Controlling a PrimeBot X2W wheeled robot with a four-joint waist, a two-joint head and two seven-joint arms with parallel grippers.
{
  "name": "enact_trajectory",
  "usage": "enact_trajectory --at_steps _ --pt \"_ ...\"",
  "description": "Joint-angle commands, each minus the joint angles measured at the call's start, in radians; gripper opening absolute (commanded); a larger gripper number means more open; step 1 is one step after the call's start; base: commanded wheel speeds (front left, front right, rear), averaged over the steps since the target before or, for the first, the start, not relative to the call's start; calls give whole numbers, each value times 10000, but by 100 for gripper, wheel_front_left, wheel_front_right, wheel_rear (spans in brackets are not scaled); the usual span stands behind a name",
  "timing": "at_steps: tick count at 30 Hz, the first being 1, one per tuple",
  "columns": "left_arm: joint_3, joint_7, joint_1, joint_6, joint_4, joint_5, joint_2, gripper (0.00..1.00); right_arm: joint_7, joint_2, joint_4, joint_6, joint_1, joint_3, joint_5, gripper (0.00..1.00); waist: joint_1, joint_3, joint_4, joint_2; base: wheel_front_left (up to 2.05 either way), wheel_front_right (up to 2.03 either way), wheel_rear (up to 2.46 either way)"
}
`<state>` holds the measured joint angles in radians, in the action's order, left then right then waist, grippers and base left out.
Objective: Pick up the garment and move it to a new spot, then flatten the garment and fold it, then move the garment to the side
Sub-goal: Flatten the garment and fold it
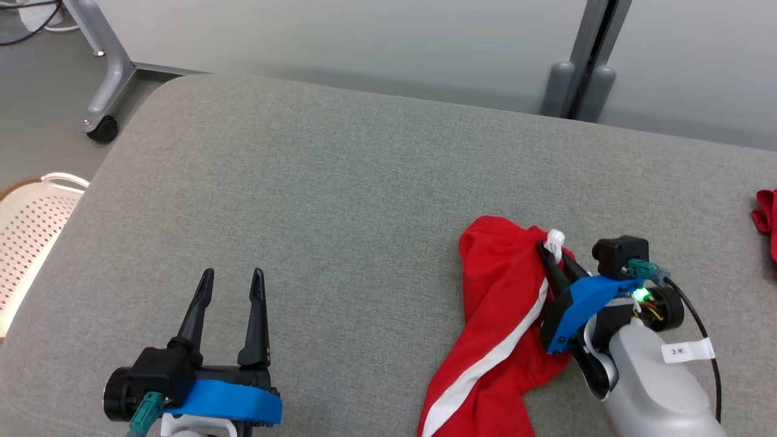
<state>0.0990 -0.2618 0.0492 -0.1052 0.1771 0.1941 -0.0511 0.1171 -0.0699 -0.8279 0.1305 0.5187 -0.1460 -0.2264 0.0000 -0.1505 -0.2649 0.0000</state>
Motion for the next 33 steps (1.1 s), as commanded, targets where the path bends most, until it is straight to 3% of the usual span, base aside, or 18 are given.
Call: enact_trajectory --at_steps 1,7,11,19,26,33 --pt "-9 -42 53 34 8 40 13 100 191 80 48 5 391 -236 -122 0 0 40 -67 0 0 0 0" --pt "26 -42 -52 46 66 143 11 100 382 181 356 5 1196 -1259 -625 0 0 182 -356 0 0 0 0" --pt "129 -43 -69 63 104 217 11 100 342 180 1002 6 1897 -2627 -1845 0 0 296 -633 0 0 0 0" --pt "154 -42 -215 88 137 252 11 100 637 176 1640 6 3465 -4179 -3852 0 0 493 -838 0 0 0 0" --pt "9 -42 -281 138 62 289 11 100 1142 175 1599 5 4294 -4884 -4614 0 0 511 -526 0 0 0 0" --pt "-32 -42 -336 190 -14 307 13 100 1339 179 438 6 2831 -4716 -4682 0 0 460 72 0 0 0 0"
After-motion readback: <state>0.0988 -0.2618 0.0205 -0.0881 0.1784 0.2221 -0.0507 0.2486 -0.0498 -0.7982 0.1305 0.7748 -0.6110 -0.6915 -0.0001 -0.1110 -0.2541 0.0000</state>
